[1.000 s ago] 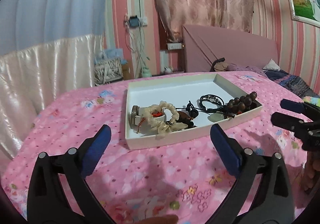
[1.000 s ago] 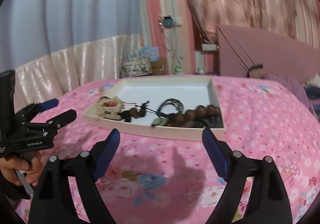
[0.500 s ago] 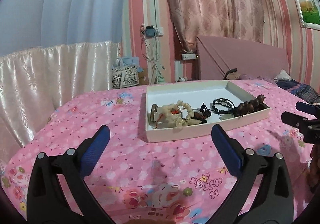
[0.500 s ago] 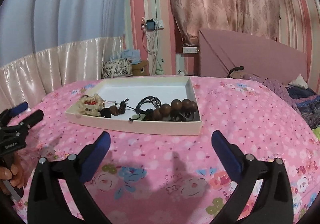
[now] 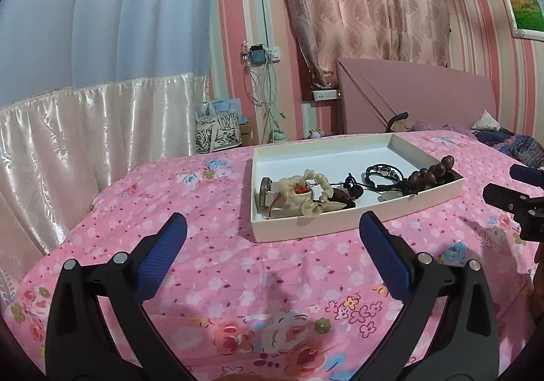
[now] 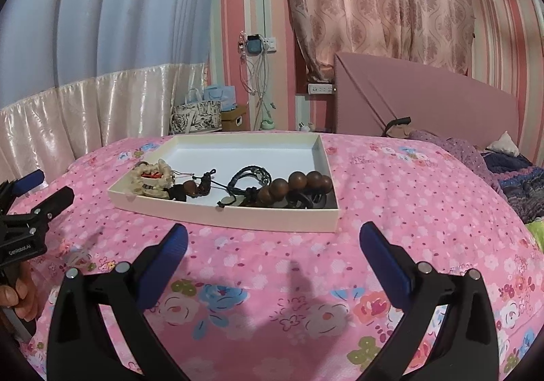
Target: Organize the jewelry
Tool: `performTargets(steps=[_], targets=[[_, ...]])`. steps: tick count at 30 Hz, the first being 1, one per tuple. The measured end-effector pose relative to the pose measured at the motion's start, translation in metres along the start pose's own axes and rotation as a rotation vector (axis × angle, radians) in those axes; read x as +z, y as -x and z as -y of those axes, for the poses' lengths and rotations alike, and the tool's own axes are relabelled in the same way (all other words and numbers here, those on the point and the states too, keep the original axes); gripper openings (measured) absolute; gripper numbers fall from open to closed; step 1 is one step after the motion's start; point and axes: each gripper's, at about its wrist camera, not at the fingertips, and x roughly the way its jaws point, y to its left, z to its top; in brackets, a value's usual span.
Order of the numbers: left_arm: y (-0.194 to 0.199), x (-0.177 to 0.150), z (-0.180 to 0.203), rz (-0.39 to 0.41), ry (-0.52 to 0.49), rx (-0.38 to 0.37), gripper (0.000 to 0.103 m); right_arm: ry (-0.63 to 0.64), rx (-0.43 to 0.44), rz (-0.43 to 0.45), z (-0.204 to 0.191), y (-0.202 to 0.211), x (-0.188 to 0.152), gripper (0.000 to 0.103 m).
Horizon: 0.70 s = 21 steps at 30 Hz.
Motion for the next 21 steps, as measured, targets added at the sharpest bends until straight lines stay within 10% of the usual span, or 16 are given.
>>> performTargets(steps=[21], targets=[[-0.0025, 0.0000, 0.0009, -0.002, 0.002, -0.001, 0.100, -0.009, -0.029, -0.006, 0.0024, -0.0026, -0.0001, 0.101]])
